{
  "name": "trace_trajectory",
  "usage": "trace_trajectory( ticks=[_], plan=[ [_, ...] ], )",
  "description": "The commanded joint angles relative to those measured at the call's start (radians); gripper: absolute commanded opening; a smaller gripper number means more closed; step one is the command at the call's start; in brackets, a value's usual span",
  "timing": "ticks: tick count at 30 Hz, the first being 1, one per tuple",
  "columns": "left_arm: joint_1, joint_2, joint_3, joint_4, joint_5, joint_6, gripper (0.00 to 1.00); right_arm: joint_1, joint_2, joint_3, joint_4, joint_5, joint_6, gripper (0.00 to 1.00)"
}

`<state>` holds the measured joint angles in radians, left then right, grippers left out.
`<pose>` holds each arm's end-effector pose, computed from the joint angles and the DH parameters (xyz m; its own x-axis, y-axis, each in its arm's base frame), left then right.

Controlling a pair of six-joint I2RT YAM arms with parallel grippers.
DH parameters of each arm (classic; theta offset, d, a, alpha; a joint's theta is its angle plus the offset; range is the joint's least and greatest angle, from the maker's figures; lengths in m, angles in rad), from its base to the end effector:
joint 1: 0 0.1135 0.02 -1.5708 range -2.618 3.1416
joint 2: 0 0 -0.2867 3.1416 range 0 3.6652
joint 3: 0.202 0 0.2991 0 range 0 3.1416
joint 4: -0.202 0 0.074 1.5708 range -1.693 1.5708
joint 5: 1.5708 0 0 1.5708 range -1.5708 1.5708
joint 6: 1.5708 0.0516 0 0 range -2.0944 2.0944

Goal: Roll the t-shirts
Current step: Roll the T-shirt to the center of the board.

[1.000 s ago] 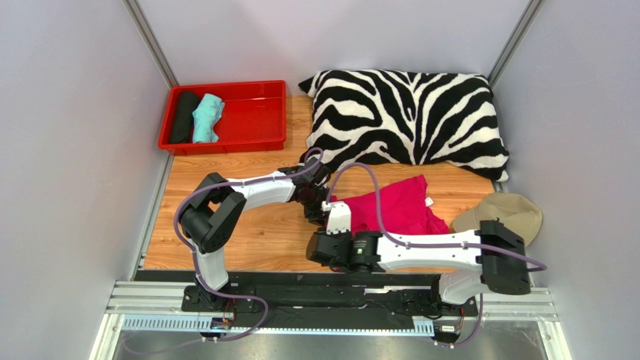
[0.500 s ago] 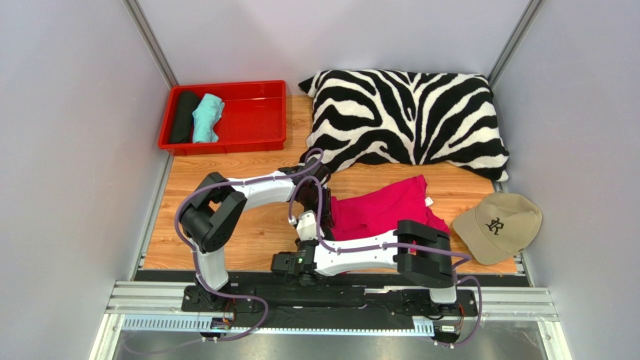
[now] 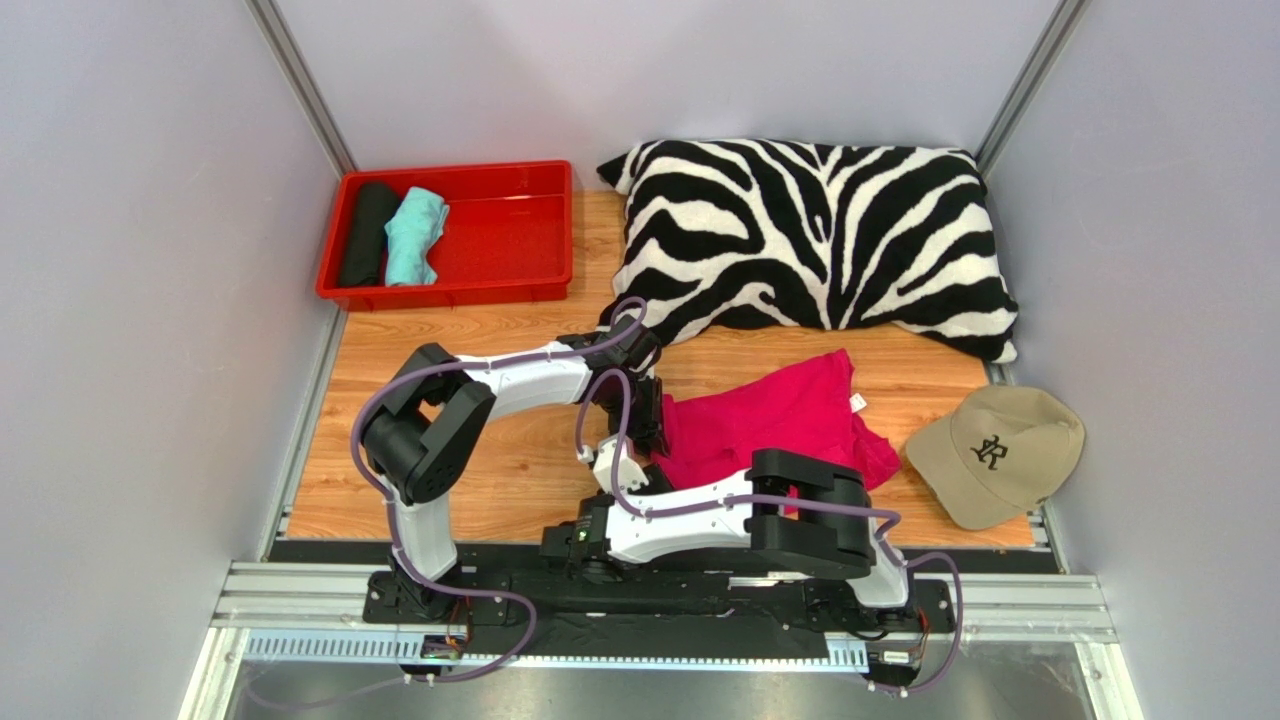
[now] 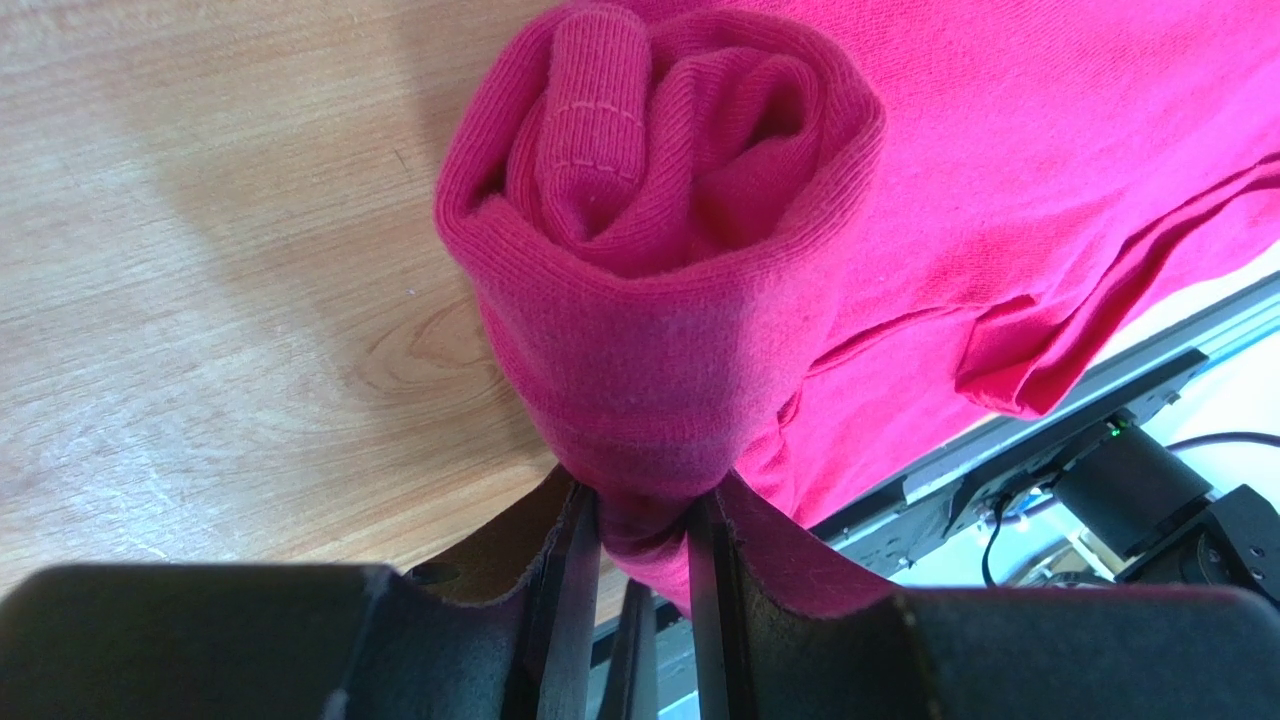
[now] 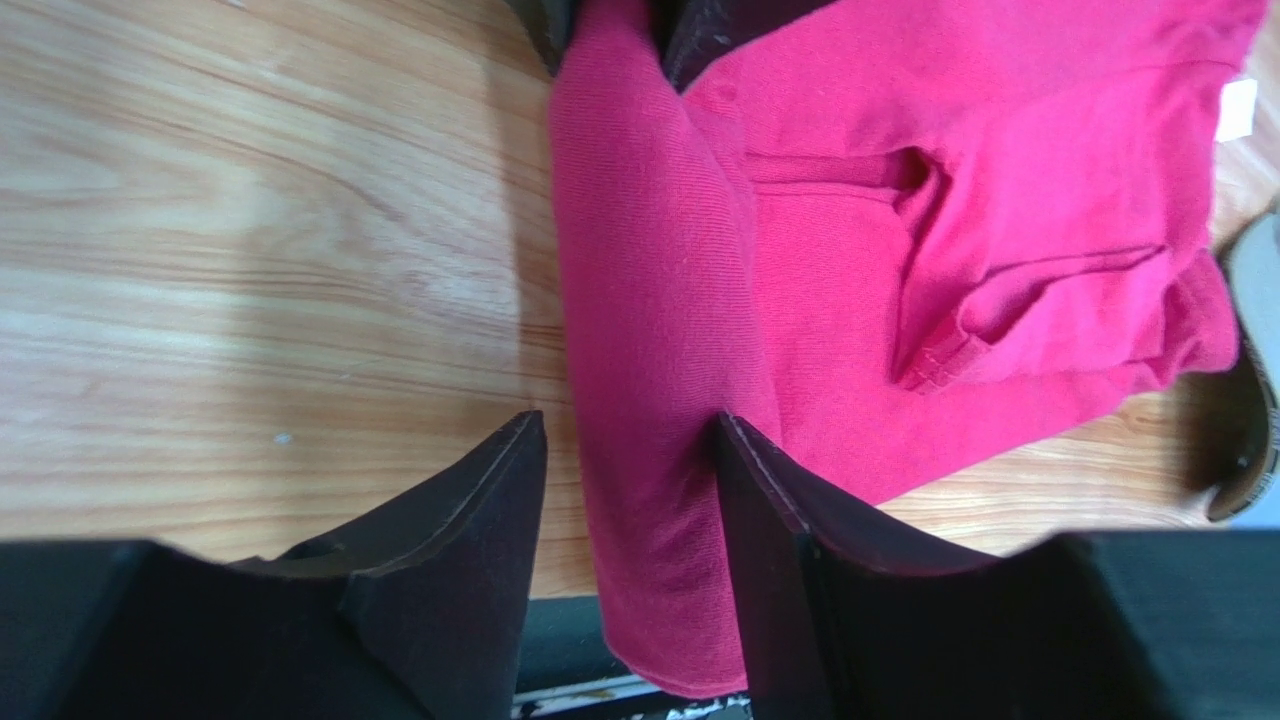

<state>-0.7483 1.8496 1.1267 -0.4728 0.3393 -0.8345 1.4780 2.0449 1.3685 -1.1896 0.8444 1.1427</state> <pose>0.2838 -0.2870 0.1261 -0.9995 -0.0254 -0.0166 -0.0144 0.8775 -0.4794 0.0741 0.3802 0.1284 -0.6568 -0.5365 -0.5299 -0.2022 0.8023 -0.5616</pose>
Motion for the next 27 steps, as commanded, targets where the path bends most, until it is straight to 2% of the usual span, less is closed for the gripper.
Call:
trace_trajectory(
  ticks=[1, 8, 12, 13, 16, 19, 25, 27],
  plan=[
    [-0.017, 0.023, 0.002, -0.049, -0.020, 0.026, 0.33, 0.002, 0.058, 0.029, -0.091, 0.039, 0.022, 0.49],
    [-0.017, 0.025, 0.008, -0.050, -0.020, 0.028, 0.34, 0.002, 0.077, 0.029, -0.114, 0.041, 0.046, 0.48],
    [-0.017, 0.019, 0.007, -0.046, -0.016, 0.034, 0.35, -0.001, 0.064, 0.011, -0.097, 0.041, 0.049, 0.43],
    [-0.017, 0.013, 0.007, -0.044, -0.016, 0.037, 0.39, 0.001, 0.040, 0.001, -0.084, 0.039, 0.049, 0.39],
    [-0.008, -0.013, 0.015, -0.039, -0.013, 0.058, 0.52, -0.007, -0.035, -0.080, 0.031, 0.010, 0.031, 0.32],
    [0.021, -0.046, 0.028, -0.038, 0.012, 0.089, 0.58, -0.013, -0.161, -0.186, 0.162, -0.017, 0.006, 0.31],
    [0.086, -0.128, 0.028, -0.033, 0.052, 0.130, 0.61, -0.039, -0.414, -0.382, 0.428, -0.096, -0.049, 0.31],
    [0.102, -0.159, 0.013, -0.030, 0.056, 0.135, 0.62, -0.067, -0.507, -0.437, 0.550, -0.163, -0.072, 0.31]
  ],
)
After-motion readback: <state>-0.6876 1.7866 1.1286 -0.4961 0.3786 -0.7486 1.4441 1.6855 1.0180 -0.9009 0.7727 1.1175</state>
